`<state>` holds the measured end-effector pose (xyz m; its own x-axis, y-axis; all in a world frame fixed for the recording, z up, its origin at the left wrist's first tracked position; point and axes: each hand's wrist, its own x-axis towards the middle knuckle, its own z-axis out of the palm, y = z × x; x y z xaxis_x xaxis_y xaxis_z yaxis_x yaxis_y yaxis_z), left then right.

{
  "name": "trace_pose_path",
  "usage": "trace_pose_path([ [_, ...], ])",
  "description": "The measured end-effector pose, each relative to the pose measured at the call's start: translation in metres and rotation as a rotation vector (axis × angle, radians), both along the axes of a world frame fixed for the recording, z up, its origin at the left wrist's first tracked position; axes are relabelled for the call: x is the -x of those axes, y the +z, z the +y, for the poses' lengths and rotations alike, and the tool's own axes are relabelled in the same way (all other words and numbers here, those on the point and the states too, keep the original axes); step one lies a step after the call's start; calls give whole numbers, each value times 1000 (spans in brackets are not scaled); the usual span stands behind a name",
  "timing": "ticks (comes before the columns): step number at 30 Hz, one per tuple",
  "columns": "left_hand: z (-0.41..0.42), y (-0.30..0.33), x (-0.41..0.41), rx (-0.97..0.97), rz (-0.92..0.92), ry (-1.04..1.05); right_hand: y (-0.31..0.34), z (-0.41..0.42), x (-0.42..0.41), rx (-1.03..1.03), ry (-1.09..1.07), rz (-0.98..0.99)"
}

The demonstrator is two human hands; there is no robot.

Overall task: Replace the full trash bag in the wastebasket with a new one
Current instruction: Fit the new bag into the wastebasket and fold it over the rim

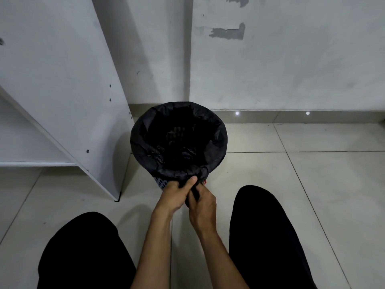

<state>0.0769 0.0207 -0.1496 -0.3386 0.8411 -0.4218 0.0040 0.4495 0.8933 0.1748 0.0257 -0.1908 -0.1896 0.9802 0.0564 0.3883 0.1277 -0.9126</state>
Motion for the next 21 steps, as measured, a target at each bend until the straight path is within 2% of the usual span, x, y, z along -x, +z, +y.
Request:
trace_pose_path([
  [5, 0, 0, 8, -5, -69, 57, 1, -5, -8, 97, -32, 92],
  [10, -1, -6, 5, 66, -145, -2, -1, -12, -5, 205, -136, 204],
  [13, 1, -4, -3, 115, -239, -26, -4, -13, -1, 185, -136, 163],
  [17, 3, 2, -9, 92, -451, 73, -4, -4, 0, 104, -84, 18],
  [19, 4, 2, -10, 99, -469, 64, -5, -3, 2, 102, -69, -30],
  [21, 4, -1, -11, 104, -463, 46, -4, -4, 4, 134, -51, 4],
])
